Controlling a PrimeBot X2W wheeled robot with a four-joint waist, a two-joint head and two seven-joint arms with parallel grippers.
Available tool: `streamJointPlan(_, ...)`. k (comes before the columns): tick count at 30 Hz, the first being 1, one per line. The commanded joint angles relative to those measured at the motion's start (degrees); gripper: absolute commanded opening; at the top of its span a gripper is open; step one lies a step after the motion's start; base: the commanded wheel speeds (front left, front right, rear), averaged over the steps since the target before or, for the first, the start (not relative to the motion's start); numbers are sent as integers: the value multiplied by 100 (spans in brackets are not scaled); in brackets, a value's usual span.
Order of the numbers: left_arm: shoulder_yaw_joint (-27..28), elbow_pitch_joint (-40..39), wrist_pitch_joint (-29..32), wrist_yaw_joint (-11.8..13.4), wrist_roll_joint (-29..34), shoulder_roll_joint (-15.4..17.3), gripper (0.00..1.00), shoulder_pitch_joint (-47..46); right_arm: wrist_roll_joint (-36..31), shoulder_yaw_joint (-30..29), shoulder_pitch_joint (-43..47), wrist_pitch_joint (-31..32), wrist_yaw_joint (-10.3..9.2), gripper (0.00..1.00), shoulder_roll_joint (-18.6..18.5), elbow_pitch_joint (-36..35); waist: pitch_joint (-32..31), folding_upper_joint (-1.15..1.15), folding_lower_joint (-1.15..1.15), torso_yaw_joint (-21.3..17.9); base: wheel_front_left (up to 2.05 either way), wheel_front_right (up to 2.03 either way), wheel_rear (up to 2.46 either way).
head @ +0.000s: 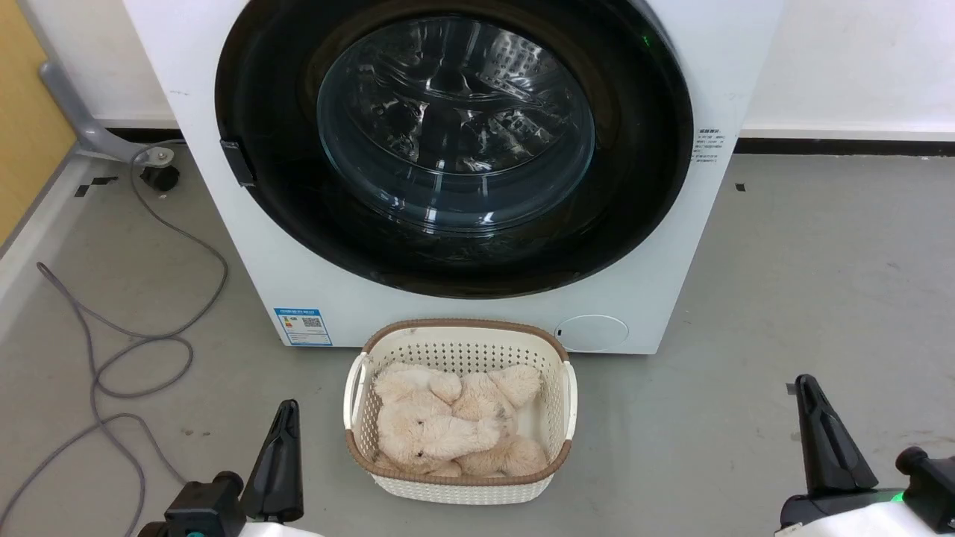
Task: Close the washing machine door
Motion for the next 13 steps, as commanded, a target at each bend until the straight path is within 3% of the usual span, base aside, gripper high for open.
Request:
streamJointPlan(1,4,-15,27,10,51,0,0,-26,-73,1,-19,33,0,0,24,-16,-2,0,0,1,0,0,0)
streamJointPlan(13,21,-46,168,29,154,0,0,-75,-246,7,-53,174,-1,0,71,-43,-9,0,0,1,0,0,0)
